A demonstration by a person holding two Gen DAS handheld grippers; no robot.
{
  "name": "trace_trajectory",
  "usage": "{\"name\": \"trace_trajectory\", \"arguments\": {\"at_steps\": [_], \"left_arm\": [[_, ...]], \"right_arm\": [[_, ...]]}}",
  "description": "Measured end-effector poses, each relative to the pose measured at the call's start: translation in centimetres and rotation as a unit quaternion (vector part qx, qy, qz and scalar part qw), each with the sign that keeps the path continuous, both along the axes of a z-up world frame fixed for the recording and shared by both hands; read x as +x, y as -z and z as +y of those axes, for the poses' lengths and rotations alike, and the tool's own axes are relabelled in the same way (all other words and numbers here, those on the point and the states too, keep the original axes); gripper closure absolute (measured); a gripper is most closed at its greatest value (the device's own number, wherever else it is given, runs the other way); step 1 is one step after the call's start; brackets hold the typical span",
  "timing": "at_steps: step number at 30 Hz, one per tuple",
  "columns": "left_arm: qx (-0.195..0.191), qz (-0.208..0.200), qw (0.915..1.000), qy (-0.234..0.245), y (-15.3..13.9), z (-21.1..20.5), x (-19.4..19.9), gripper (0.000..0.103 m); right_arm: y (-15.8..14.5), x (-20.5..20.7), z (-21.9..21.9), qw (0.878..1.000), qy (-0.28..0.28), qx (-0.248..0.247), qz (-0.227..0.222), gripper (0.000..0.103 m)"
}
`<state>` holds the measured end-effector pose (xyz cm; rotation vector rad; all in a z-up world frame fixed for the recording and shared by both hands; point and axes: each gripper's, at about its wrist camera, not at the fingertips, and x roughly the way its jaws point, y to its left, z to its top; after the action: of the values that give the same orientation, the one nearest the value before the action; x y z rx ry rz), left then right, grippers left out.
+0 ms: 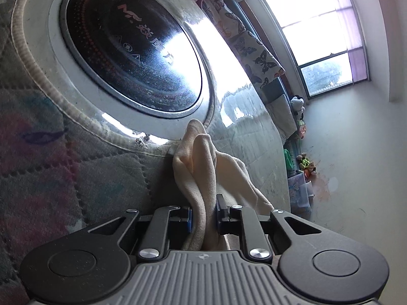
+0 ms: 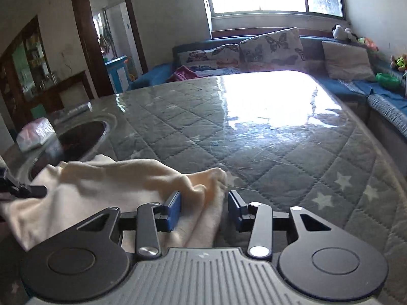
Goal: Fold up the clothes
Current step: 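Lift the gripped edge with both tools and fold it over the bundle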
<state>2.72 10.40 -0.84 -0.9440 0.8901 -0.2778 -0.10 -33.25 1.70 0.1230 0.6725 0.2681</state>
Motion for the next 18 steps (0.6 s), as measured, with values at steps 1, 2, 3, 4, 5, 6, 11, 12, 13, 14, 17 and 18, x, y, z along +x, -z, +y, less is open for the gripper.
{"name": "trace_trajectory", "arguments": {"at_steps": [1, 2, 3, 4, 5, 6, 11, 12, 13, 14, 17, 18], "left_arm": [[0.006, -0.002, 1.0, 0.001, -0.2, -0.4, 0.3, 0.085], [0.013, -0.003, 0.9999, 0.002, -0.7, -1.0, 0.9, 0.085], [0.022, -0.005, 0.9997, 0.003, -0.9, -1.4, 1.0, 0.085], [0.03, -0.008, 0.9995, 0.006, -1.2, -1.7, 1.0, 0.085], [0.035, -0.014, 0.9992, 0.011, -1.6, -2.0, 1.0, 0.085], [0.041, -0.02, 0.9989, 0.015, -2.0, -2.3, 1.0, 0.085], [0.049, -0.052, 0.9961, 0.052, -3.9, -5.1, 2.0, 0.086], [0.051, -0.055, 0.9953, 0.062, -4.1, -6.0, 2.4, 0.086], [0.052, -0.058, 0.9944, 0.071, -4.2, -7.0, 2.8, 0.086], [0.054, -0.061, 0.9934, 0.081, -4.3, -8.1, 3.2, 0.086], [0.057, -0.066, 0.9898, 0.112, -4.4, -11.5, 4.5, 0.086], [0.056, -0.068, 0.9884, 0.123, -4.4, -12.8, 5.0, 0.086]], "right_arm": [[0.0, -0.2, -0.2, 1.0, -0.005, 0.006, 0.0, 0.075], [0.1, -0.2, -0.1, 1.0, -0.011, 0.014, 0.001, 0.081], [0.0, -0.4, -0.1, 1.0, -0.011, 0.018, -0.003, 0.089], [-0.1, -0.6, 0.0, 1.0, -0.012, 0.022, -0.006, 0.091], [-0.4, -1.0, -0.2, 1.0, -0.01, 0.02, -0.014, 0.092], [-0.7, -1.4, -0.4, 1.0, -0.008, 0.019, -0.023, 0.092], [-2.7, -2.7, -1.3, 0.998, 0.01, 0.01, -0.056, 0.093], [-3.1, -3.0, -2.1, 0.998, 0.02, 0.004, -0.06, 0.093], [-3.5, -3.2, -2.9, 0.997, 0.03, -0.002, -0.065, 0.093], [-3.6, -3.3, -3.4, 0.997, 0.036, -0.008, -0.067, 0.093], [-4.4, -3.5, -6.1, 0.995, 0.068, -0.032, -0.071, 0.093], [-4.7, -3.4, -7.0, 0.994, 0.079, -0.04, -0.071, 0.093]]}}
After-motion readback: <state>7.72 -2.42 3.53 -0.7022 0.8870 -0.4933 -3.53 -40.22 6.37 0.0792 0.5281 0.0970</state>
